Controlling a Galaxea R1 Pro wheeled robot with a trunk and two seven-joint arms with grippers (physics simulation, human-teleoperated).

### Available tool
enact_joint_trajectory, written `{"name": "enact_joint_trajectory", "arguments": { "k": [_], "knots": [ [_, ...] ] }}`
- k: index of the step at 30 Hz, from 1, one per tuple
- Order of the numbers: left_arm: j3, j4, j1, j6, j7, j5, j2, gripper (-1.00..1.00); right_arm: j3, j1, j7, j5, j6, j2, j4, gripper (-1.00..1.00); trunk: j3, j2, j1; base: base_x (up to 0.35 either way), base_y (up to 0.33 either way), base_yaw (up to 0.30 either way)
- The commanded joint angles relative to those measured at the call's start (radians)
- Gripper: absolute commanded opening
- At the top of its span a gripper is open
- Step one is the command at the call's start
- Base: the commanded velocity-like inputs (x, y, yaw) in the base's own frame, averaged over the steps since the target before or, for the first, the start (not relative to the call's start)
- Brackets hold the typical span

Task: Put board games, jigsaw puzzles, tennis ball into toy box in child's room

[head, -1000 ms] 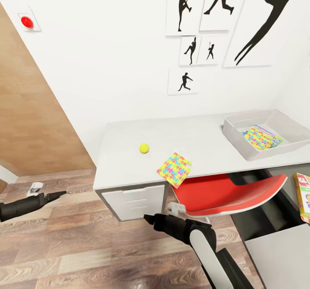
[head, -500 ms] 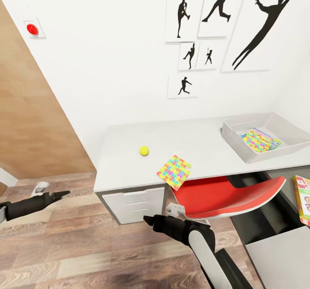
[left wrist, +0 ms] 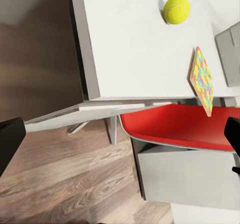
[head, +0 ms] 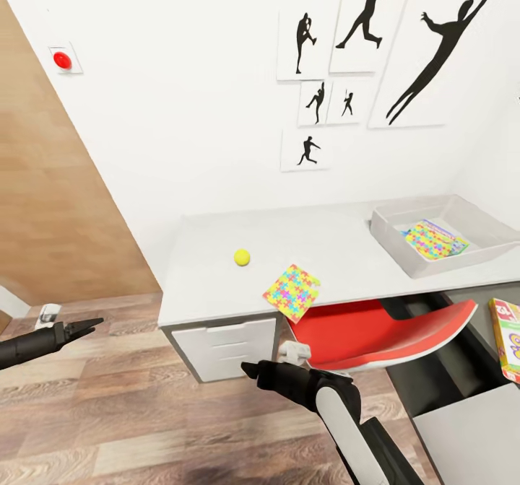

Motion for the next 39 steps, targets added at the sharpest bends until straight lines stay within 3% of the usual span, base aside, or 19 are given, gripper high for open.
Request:
{"name": "enact_joint_trajectory", "arguments": {
  "k": [1,18,20,25,27,29,36,39],
  "knots": [
    [0.008,0.000,-0.001,0.010,-0.006,-0.010,0.000,1.00,0.000,-0.001,-0.010,-0.010,0.002,0.000,-0.001,1.00,0.000,-0.002,0.001,0.000,0.000,0.000],
    [0.008,0.000,-0.001,0.010,-0.038,-0.009,-0.001,1.00,0.001,-0.001,-0.010,-0.008,0.002,0.000,-0.001,1.00,0.028,-0.002,0.001,0.000,0.000,0.000],
    [0.008,0.000,-0.001,0.009,-0.058,-0.010,-0.002,1.00,0.002,0.000,-0.010,-0.008,0.002,0.000,-0.001,1.00,0.031,-0.002,0.001,0.000,0.000,0.000],
    [0.008,0.000,-0.001,0.009,-0.199,-0.009,-0.004,1.00,0.002,-0.001,-0.010,-0.008,0.002,0.000,-0.002,1.00,0.039,-0.002,0.001,0.000,0.000,0.000],
    [0.009,0.000,-0.001,0.011,-0.199,-0.011,-0.008,1.00,0.002,-0.001,-0.010,-0.007,0.002,0.000,-0.002,1.00,0.042,-0.002,0.001,0.000,0.000,0.000],
    [0.012,0.000,-0.001,0.015,-0.199,-0.012,-0.020,1.00,0.002,-0.001,-0.010,-0.007,0.002,0.000,-0.003,1.00,0.046,-0.002,0.001,0.000,0.000,0.000],
    [0.010,-0.023,-0.002,0.046,-0.199,-0.013,-0.112,1.00,0.002,-0.001,-0.010,-0.006,0.002,-0.003,-0.003,1.00,0.057,-0.002,0.001,0.000,0.000,0.000],
    [0.008,-0.065,-0.002,0.062,-0.199,-0.013,-0.124,1.00,0.002,-0.001,-0.010,-0.006,0.002,-0.003,-0.002,1.00,0.062,-0.002,0.001,0.000,0.000,0.000]
  ]
}}
